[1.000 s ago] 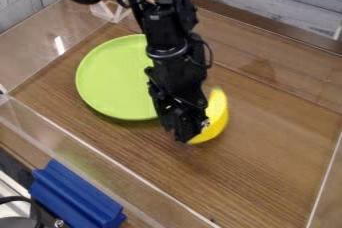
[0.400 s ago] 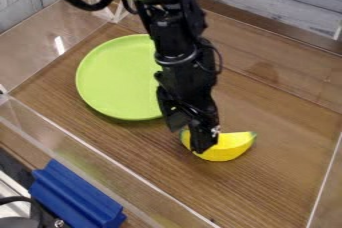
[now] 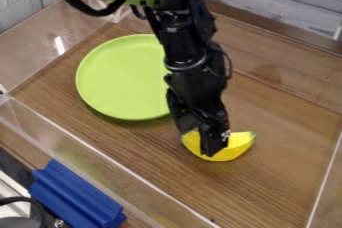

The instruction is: Remove the banana from inside the green plate and put it on the table

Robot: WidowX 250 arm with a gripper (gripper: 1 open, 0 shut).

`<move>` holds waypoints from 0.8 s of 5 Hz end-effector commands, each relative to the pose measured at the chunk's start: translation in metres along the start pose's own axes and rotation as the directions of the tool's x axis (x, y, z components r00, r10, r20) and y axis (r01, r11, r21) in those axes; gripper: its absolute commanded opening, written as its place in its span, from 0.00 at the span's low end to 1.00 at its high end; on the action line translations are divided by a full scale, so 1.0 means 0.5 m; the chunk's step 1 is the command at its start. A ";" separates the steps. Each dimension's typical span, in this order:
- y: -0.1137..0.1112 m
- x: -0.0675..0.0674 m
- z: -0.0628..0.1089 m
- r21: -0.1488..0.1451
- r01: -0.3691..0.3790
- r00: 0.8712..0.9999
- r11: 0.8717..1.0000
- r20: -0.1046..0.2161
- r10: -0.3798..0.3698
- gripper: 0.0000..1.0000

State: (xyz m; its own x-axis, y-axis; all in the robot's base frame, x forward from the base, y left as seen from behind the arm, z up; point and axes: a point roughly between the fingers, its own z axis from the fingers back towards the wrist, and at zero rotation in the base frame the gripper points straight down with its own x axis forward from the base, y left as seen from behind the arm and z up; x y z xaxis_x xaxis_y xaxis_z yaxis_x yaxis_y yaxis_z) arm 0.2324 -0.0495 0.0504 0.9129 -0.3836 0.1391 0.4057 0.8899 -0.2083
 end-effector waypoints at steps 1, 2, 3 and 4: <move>-0.001 0.014 -0.001 0.007 0.008 1.000 1.000 0.029 -0.008 1.00; 0.000 0.020 -0.012 0.007 0.004 0.999 1.000 0.036 -0.005 1.00; 0.002 0.026 -0.024 0.007 0.002 0.999 1.000 0.042 -0.002 1.00; 0.006 0.031 -0.031 0.010 -0.002 0.999 1.000 0.050 0.001 1.00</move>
State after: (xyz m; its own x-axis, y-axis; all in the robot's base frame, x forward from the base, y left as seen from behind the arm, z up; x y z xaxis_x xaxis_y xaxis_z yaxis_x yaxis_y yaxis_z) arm 0.2432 -0.0548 0.0297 0.9174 -0.3655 0.1577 0.3927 0.8958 -0.2081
